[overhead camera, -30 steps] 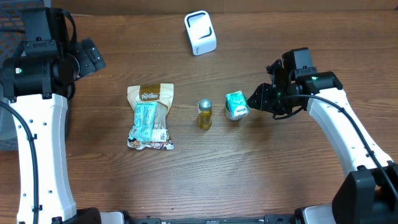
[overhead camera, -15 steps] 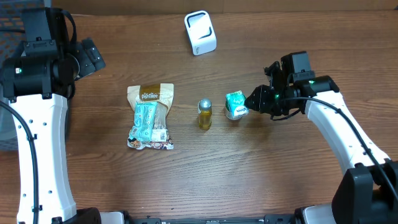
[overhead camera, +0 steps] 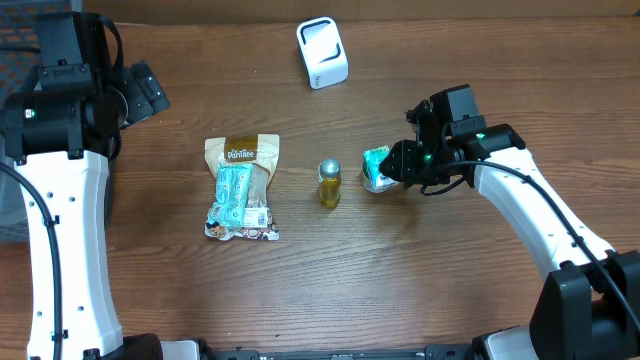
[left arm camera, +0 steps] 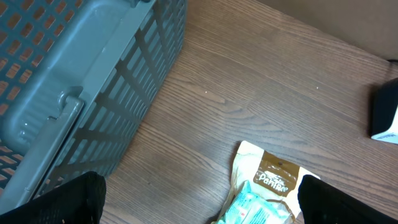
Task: Scan the item barcode
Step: 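Grasp the Kleenex tissue pack on top of the tub with the right gripper, then pull the tissue pack off the tub and set it down to the right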
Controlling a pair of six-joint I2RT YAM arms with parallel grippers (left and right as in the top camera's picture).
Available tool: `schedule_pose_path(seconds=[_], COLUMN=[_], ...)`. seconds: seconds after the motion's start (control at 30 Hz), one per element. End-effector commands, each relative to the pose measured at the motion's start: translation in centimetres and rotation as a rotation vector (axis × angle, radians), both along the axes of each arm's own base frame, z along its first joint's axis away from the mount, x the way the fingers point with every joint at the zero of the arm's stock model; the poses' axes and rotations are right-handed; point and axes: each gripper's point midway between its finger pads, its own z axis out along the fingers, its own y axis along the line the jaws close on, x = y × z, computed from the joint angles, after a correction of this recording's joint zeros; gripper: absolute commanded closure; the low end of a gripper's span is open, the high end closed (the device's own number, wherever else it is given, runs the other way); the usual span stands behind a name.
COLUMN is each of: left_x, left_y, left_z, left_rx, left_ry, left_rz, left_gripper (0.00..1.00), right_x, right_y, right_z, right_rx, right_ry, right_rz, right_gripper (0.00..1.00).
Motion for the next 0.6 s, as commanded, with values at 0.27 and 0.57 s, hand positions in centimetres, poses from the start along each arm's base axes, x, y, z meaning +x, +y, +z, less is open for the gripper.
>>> schedule_pose_path(seconds=[0.27, 0.57], left_x=[0.0, 0.0], left_y=[0.3, 0.3], left_z=[0.1, 0.1], left_rx=[0.012, 0.012], left_ry=[-0.002, -0.002], left_rz=[0.013, 0.013], left_gripper=[0.01, 0.00], right_x=[0.2, -0.1], right_y=[0.0, -0.5], right_z=[-0.6, -1.6], right_rx=[-0.058, -0.084], right_ry=[-0.022, -0.019], right_rz=[0.010, 0.001], right_gripper=[0.60, 0.49])
